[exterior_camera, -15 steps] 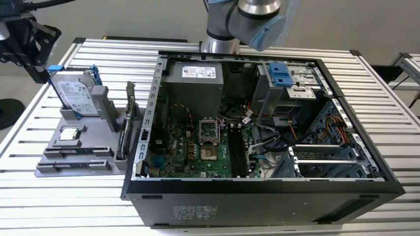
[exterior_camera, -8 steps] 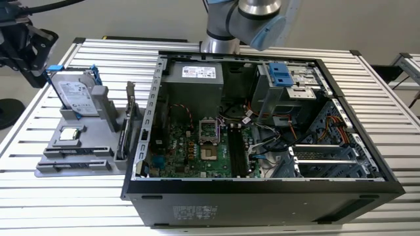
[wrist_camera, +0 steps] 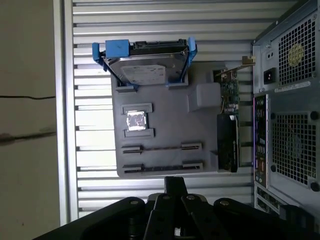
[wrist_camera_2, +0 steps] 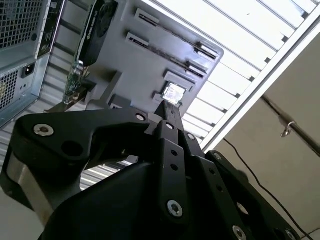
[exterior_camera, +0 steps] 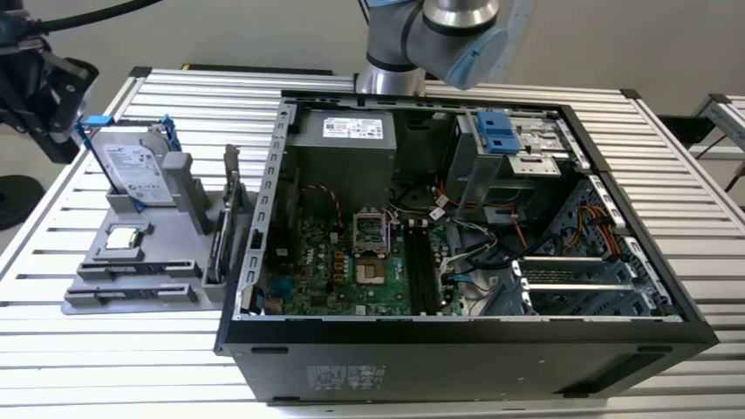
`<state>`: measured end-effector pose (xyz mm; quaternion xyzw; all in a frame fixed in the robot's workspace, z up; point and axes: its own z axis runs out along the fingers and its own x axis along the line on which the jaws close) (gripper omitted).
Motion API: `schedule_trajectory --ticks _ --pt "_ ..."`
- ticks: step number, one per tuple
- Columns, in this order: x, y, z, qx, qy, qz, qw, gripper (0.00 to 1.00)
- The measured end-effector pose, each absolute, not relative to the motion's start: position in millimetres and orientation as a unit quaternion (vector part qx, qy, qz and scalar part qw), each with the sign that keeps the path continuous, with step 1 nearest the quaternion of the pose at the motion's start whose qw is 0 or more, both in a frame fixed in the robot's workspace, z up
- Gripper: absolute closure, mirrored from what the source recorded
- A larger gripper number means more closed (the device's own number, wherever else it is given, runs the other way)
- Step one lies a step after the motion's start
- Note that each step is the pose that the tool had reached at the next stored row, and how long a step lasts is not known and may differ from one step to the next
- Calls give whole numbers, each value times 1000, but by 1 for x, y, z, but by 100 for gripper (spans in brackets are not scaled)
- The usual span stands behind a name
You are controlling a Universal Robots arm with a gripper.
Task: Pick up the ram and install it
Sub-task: 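Reach for the ram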
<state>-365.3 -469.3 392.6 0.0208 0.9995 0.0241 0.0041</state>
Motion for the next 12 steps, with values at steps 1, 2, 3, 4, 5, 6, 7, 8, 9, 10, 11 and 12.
schedule_trajectory --ticks 1,2,3,4,5,6,7,8,9,10,11,12 --pt "-365 -470 393 21 999 24 4 100" --pt "-365 -471 393 21 999 24 4 100" --pt "-365 -471 393 20 999 24 4 100" --pt "-365 -472 393 20 1000 24 4 100" --pt "-365 -472 392 19 1000 24 4 100" --pt "-365 -473 393 18 1000 24 4 100" --pt "-365 -473 393 17 1000 24 4 100" --pt "-365 -474 393 16 1000 24 4 100" --pt "-365 -475 393 15 1000 24 4 100" --pt "-365 -475 393 14 1000 24 4 100" --pt "-365 -476 393 12 1000 24 4 100" --pt "-365 -477 393 11 1000 24 4 100"
